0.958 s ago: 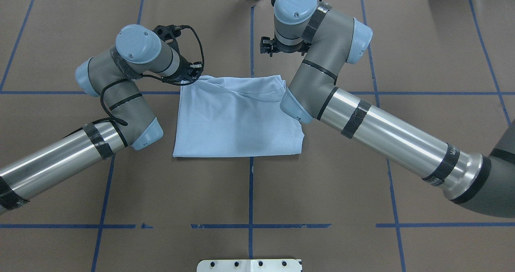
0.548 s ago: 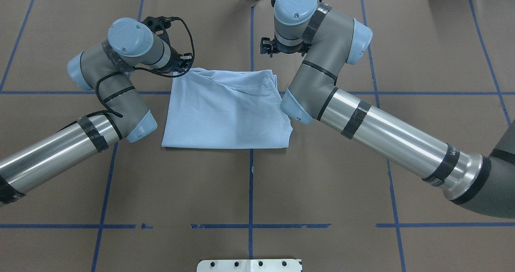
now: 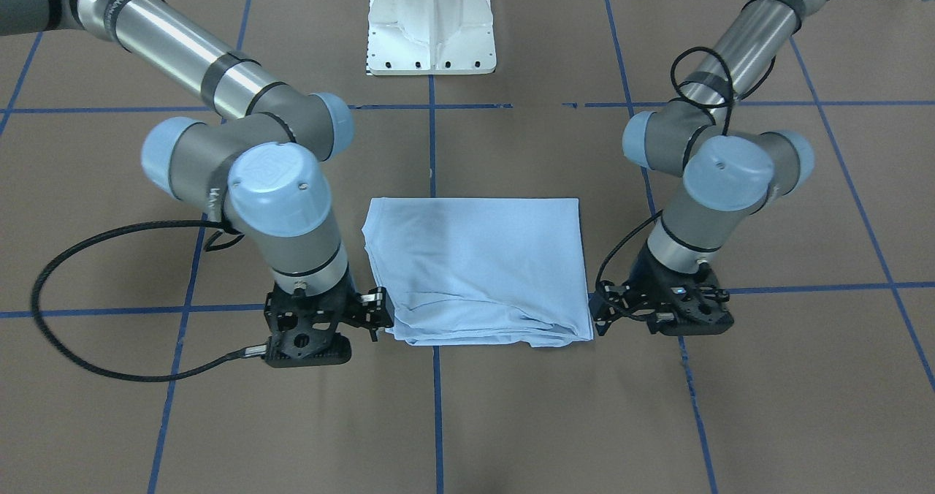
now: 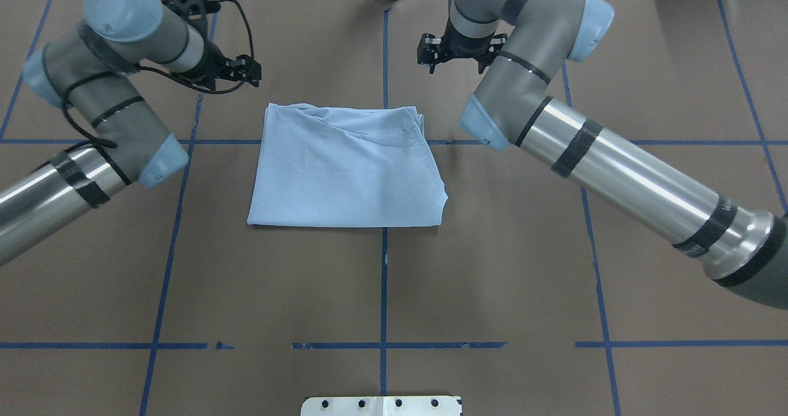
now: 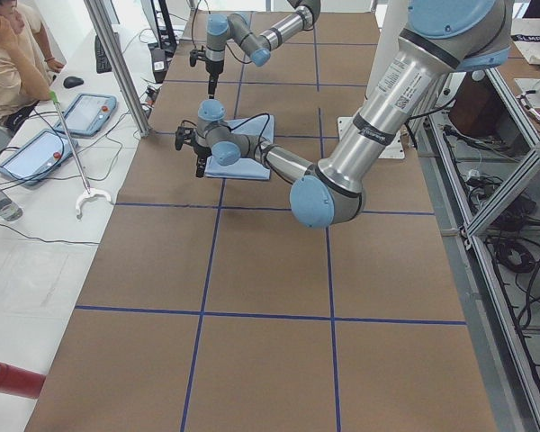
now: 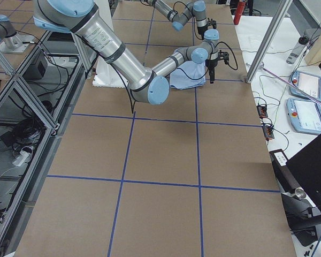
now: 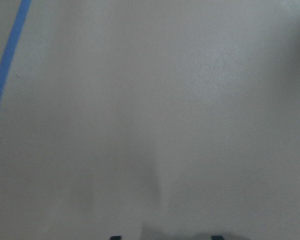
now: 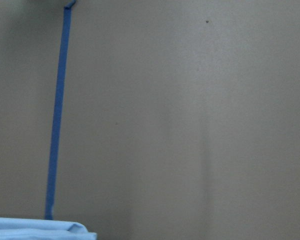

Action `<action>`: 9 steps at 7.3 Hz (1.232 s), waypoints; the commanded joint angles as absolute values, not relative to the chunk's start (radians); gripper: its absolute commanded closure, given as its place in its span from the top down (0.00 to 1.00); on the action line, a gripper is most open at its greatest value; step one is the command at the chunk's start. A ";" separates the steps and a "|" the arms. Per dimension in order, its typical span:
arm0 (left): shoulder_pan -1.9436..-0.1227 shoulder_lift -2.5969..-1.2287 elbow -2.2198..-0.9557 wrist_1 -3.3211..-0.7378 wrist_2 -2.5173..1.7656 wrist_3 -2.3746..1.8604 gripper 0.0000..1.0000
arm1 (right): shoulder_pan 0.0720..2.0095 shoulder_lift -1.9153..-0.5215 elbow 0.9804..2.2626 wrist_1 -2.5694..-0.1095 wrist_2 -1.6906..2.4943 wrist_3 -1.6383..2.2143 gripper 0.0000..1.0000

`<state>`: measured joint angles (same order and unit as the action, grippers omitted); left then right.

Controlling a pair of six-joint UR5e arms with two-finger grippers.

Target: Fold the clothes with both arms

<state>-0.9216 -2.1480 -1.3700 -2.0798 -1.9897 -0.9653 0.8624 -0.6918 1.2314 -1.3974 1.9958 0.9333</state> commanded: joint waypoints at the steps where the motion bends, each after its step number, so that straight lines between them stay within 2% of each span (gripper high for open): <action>1: -1.072 -2.019 -1.588 -1.845 -2.049 -0.595 1.00 | 1.018 -0.861 1.436 -1.566 2.104 0.652 1.00; 3: -1.245 -1.930 -1.669 -1.688 -2.113 -0.244 1.00 | 1.209 -0.999 1.622 -1.795 2.175 0.281 1.00; 4: -1.343 -1.869 -1.669 -1.686 -2.176 -0.091 1.00 | 1.294 -1.068 1.676 -1.856 2.222 0.152 1.00; 6: -1.519 -1.777 -1.663 -1.649 -2.209 0.100 1.00 | 1.453 -1.269 1.701 -1.859 2.351 -0.053 1.00; 8: -1.583 -1.572 -1.692 -1.725 -2.207 0.196 1.00 | 1.549 -1.519 1.793 -1.809 2.364 -0.074 1.00; 9: -1.592 -1.559 -1.662 -1.733 -2.206 0.205 1.00 | 1.586 -1.639 1.795 -1.751 2.362 -0.075 1.00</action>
